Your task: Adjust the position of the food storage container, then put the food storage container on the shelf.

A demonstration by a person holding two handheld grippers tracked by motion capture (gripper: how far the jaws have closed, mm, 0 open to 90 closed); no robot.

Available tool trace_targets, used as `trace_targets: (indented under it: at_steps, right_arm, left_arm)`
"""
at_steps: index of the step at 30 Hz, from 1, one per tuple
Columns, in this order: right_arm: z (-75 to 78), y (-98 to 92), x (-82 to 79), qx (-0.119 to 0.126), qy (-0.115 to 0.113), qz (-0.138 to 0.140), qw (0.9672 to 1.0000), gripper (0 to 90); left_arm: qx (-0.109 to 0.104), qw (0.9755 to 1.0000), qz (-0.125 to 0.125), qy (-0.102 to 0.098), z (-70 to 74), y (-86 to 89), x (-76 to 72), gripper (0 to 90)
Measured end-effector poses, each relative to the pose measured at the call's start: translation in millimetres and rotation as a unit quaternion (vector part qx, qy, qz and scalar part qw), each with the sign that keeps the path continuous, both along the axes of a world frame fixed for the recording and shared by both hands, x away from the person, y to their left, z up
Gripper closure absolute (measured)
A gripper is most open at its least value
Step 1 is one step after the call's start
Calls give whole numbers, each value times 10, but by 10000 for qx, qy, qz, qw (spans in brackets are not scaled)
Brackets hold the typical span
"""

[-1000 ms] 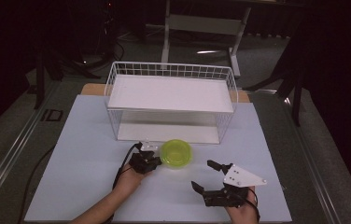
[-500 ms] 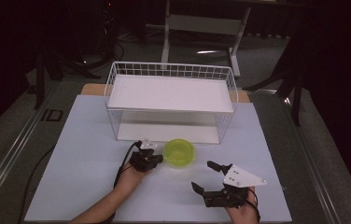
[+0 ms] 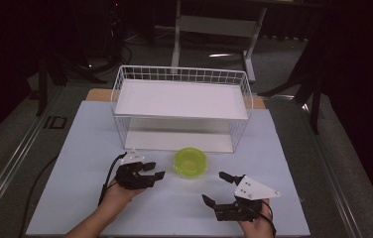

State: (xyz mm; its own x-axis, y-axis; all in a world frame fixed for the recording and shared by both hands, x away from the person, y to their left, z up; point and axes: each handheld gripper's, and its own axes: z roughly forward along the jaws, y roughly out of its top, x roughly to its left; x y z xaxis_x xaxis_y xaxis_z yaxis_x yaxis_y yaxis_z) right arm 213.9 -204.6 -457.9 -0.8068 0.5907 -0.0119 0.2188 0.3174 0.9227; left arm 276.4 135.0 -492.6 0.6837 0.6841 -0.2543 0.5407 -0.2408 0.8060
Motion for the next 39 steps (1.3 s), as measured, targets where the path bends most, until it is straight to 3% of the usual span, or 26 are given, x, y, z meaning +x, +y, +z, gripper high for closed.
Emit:
trace_targets:
  at_steps: [1,2,3,5,6,7,9,11,16,19,22,24,28,31,33,36,39]
  right_arm:
    - [1,0,0,-10,-6,-1,10000,148]
    - [1,0,0,-10,-6,-1,10000,148]
    - [2,2,0,-28,-7,-6,10000,148]
    - [8,2,3,-3,-1,-15,10000,148]
    - [33,11,4,-23,-21,-23,10000,148]
    - [44,15,2,-11,7,-19,10000,148]
    - [60,22,3,-27,23,15,10000,148]
    - [103,33,3,-88,-38,32,9999,148]
    - [213,29,72,-140,-49,5,9999,148]
    - [258,9,160,-32,70,-83,9999,147]
    - [280,8,238,43,65,-165,9998,147]
    - [276,18,287,93,98,-201,9997,142]
    - [251,46,378,125,193,-187,9996,136]
    - [232,51,448,154,221,-242,9993,133]
    - [217,47,503,203,331,-240,9990,125]
    - [193,53,579,98,210,-350,9991,125]
    - [178,51,633,76,293,-440,9986,127]
  left_arm:
    - [-140,9999,-78,-60,36,24,-30,382]
    - [-140,9999,-78,-60,36,24,-30,340]
    - [-263,9995,-135,-96,101,41,-79,340]
    - [-296,9993,-201,-81,127,42,-95,210]
    - [-384,9984,-328,-267,205,55,-161,175]
    - [-424,9980,-343,-325,238,55,-183,148]
    - [-435,9981,-343,-271,295,41,-197,108]
    - [-484,9978,-365,-282,340,23,-204,14]
    - [-700,9952,-491,-484,418,-19,-198,14]
    - [-639,9946,-604,-552,439,-53,-163,15]
    - [-662,9949,-591,-470,453,-72,-94,19]
    - [-756,9938,-656,-493,451,-81,-41,19]
    - [-633,9948,-664,-440,458,-126,40,42]
    - [-587,9963,-594,-210,473,-153,106,42]
    - [-566,9967,-550,-212,476,-176,141,42]
    - [-557,9968,-529,-237,467,-223,190,42]
    - [-545,9966,-593,-168,442,-279,244,38]
